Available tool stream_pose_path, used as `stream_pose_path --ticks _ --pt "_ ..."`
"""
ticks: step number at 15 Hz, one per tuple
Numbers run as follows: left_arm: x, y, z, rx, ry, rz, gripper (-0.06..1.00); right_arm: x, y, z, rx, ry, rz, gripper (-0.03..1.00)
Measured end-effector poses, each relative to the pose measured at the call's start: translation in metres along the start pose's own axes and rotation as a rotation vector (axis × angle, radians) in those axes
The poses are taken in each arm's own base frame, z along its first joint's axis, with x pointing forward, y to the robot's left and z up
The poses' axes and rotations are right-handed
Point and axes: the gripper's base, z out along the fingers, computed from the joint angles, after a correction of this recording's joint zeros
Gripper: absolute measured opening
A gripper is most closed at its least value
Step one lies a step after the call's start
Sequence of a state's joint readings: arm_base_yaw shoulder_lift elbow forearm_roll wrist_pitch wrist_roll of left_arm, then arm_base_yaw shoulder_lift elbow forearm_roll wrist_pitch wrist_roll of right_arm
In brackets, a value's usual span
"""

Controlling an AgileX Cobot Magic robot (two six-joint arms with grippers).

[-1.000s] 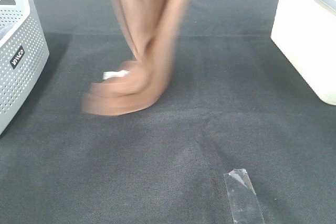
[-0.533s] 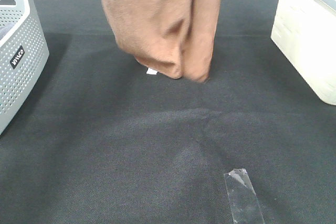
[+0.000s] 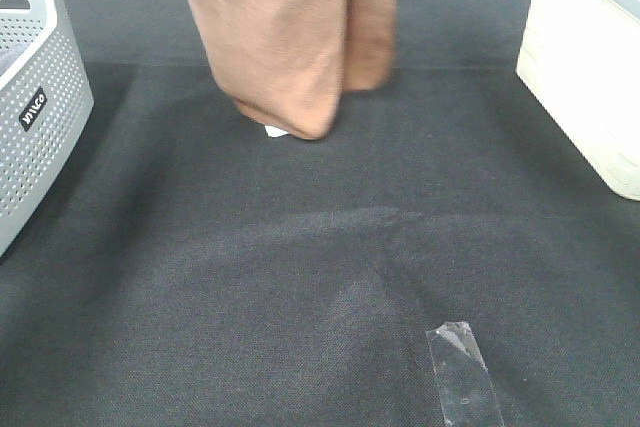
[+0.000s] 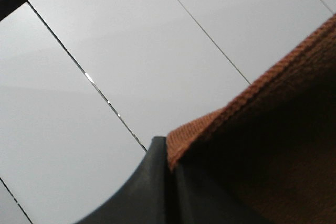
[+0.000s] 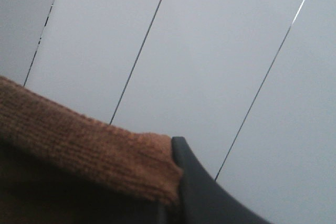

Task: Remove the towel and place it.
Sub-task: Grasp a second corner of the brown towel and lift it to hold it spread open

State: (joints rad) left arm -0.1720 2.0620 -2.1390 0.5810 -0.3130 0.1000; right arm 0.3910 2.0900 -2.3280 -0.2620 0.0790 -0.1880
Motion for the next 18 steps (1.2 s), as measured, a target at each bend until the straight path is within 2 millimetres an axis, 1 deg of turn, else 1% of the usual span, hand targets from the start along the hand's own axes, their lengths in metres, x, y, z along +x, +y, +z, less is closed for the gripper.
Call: stream_pose_path --ticks 3,6,9,13,15,18 --pt "0.004 0.001 0.02 -0.063 -0.08 0.018 0.0 0.017 -0.014 0.01 0.045 -0.072 0.038 0.0" --pt "0.007 0.002 0.031 -0.124 -0.157 0.036 0.0 0.026 -0.016 0.017 0.062 -0.113 0.051 0.0" --pt "0.012 0.0 0.033 -0.136 -0.151 0.057 0.0 0.032 -0.017 0.021 0.067 -0.113 0.073 0.0" --pt "0.012 -0.001 0.033 -0.128 -0.15 0.101 0.0 0.036 -0.018 0.022 0.066 -0.093 0.073 0.0" --pt "0.011 -0.002 0.033 -0.126 -0.145 0.107 0.0 0.039 -0.017 0.022 0.06 -0.057 0.074 0.0" --pt "0.015 -0.004 0.034 -0.119 -0.09 0.076 0.0 0.044 -0.016 0.022 0.05 0.001 0.081 0.0"
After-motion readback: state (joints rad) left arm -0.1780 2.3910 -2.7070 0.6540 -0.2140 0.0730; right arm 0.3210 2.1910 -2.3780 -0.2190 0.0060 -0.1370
